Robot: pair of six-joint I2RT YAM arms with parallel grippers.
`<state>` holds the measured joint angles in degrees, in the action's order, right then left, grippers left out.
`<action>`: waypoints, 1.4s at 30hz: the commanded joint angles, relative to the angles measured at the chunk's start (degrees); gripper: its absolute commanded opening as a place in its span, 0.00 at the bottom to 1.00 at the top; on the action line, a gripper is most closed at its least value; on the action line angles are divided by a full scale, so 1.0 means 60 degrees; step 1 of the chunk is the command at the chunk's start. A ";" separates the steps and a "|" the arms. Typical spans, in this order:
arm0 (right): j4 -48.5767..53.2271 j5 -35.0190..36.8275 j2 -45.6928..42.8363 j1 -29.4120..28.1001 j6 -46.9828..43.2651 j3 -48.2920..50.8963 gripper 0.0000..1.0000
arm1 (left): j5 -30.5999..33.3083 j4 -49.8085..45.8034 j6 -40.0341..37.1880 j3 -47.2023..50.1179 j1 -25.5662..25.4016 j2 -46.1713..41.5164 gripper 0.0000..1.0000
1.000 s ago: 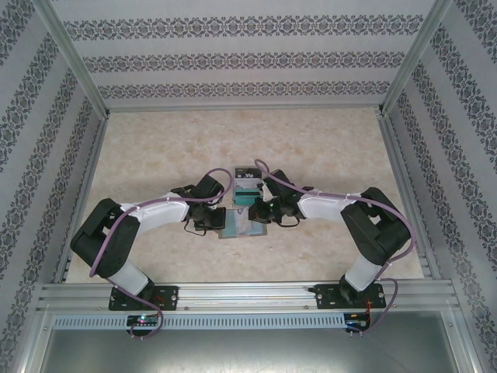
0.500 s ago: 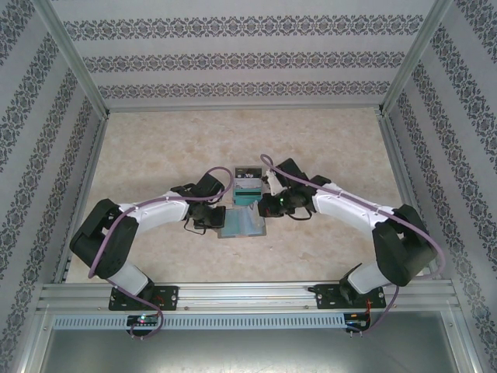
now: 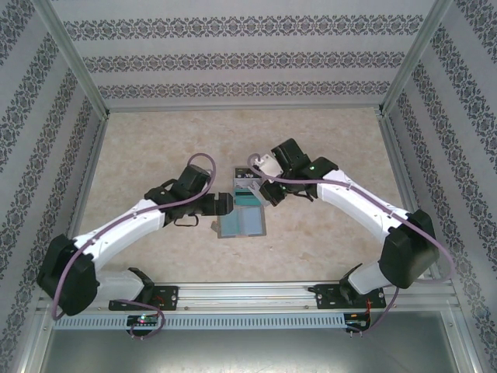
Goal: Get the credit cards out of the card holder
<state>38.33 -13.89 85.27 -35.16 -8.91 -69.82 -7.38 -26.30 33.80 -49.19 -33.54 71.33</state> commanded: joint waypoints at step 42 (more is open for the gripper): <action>0.0920 0.2770 0.4521 -0.0882 -0.5575 -0.3818 0.03 | 0.3183 -0.1225 0.1214 0.1464 0.0171 -0.3343 1.00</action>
<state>43.92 2.11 111.31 -39.66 -42.04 -91.11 10.63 -32.14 40.21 -40.99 -33.26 52.34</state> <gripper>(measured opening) 0.058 0.997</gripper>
